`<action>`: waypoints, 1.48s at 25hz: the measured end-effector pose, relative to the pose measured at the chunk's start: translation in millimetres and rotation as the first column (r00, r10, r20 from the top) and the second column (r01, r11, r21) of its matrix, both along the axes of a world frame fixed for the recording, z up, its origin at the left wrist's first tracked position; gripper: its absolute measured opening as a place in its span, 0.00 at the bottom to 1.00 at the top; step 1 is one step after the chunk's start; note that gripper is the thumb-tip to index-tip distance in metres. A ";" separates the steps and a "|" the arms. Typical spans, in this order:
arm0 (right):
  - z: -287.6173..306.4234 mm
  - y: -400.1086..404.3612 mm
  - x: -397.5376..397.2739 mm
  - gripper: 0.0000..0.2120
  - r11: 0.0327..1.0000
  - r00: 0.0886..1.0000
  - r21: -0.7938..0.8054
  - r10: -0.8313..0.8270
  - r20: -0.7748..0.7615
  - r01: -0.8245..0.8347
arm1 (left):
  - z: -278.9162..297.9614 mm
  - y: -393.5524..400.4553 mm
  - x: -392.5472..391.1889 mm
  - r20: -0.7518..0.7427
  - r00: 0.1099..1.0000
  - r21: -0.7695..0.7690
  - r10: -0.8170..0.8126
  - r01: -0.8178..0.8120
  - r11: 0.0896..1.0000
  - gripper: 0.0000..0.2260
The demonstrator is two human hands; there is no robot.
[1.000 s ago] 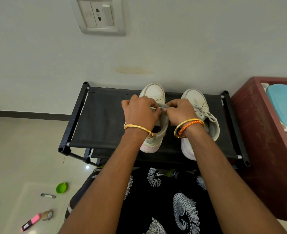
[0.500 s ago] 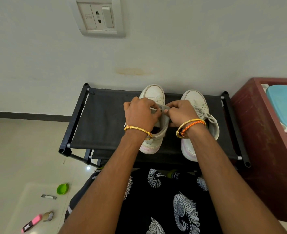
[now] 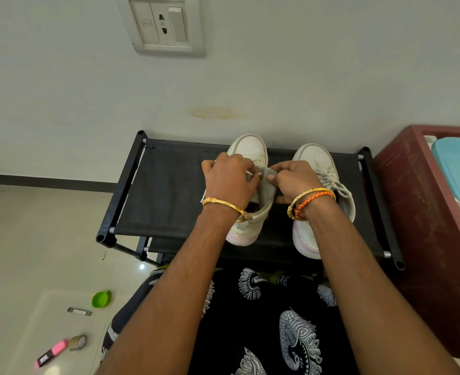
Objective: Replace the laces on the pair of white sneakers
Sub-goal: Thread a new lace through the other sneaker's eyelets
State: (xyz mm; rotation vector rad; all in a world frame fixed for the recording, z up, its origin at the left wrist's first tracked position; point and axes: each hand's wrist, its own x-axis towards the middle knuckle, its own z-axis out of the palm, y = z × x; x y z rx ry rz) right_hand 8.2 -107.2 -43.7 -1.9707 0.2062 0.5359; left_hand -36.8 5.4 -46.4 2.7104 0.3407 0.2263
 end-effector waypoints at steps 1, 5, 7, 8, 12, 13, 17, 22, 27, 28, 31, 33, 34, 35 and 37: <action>0.5 0.3 -0.1 0.12 1.000 1.000 0.001 -0.001 -0.004 0.001 | 0.0 0.0 0.5 -0.001 1.000 0.008 -0.003 0.003 1.000 0.10; 5.7 -1.1 -2.8 0.06 0.997 0.998 0.079 0.012 -0.063 -0.007 | -2.2 3.8 2.2 0.007 1.000 -0.027 -0.019 0.020 0.999 0.10; 8.7 -1.4 -2.8 0.02 0.983 0.994 0.181 0.002 -0.106 0.018 | -4.8 7.1 2.8 0.010 1.000 -0.067 -0.002 0.002 0.998 0.10; 9.1 -1.6 -2.4 0.02 0.974 0.994 0.223 -0.008 -0.113 0.034 | -5.8 7.6 3.1 0.013 1.000 -0.093 0.010 -0.009 0.996 0.09; 1.7 -0.6 -1.6 0.05 0.975 1.000 0.221 -0.022 -0.020 0.026 | -9.2 6.8 6.9 -0.003 0.999 -0.260 0.046 -0.045 0.965 0.08; -0.7 -0.7 -1.3 0.05 0.979 1.000 0.204 -0.016 0.019 0.012 | -10.6 7.4 7.1 -0.004 0.999 -0.296 0.046 -0.046 0.954 0.08; -7.6 -0.2 0.8 0.05 0.995 0.976 -0.025 0.097 0.197 -0.094 | -11.0 10.0 3.5 0.031 1.000 -0.375 -0.002 0.014 0.927 0.08; -0.6 0.3 8.0 0.09 0.977 0.984 0.201 -0.105 0.144 0.075 | -13.2 29.4 -1.8 -0.076 0.996 -0.470 0.045 -0.076 0.880 0.27; 42.0 -23.9 10.4 0.12 0.456 0.950 0.840 -0.239 -0.203 0.294 | -18.8 38.1 -5.8 -0.259 0.965 -0.381 0.035 -0.136 0.914 0.33; 45.9 -27.3 11.4 0.12 0.344 0.946 0.891 -0.236 -0.224 0.297 | -19.0 38.6 -4.7 -0.277 0.960 -0.387 0.030 -0.140 0.911 0.34; 48.8 -31.3 16.6 0.12 0.280 0.938 0.909 -0.251 -0.240 0.308 | -20.4 39.7 -2.1 -0.326 0.945 -0.392 0.022 -0.156 0.906 0.34; 40.7 -27.9 16.7 0.09 0.591 0.951 0.760 -0.286 -0.118 0.272 | -20.6 38.4 -1.7 -0.319 0.948 -0.394 0.017 -0.149 0.907 0.33; 33.0 -24.2 14.7 0.08 0.799 0.966 0.566 -0.259 0.015 0.205 | -20.1 38.5 -1.8 -0.314 0.949 -0.404 0.013 -0.146 0.903 0.34; 25.3 -20.1 12.1 0.06 0.944 0.975 0.309 -0.166 0.146 0.115 | -19.3 38.3 -1.9 -0.315 0.949 -0.421 0.012 -0.151 0.895 0.35; 12.9 -11.6 6.3 0.04 0.993 0.952 -0.094 0.102 0.288 -0.077 | -17.9 37.2 -2.2 -0.334 0.942 -0.449 0.016 -0.174 0.877 0.37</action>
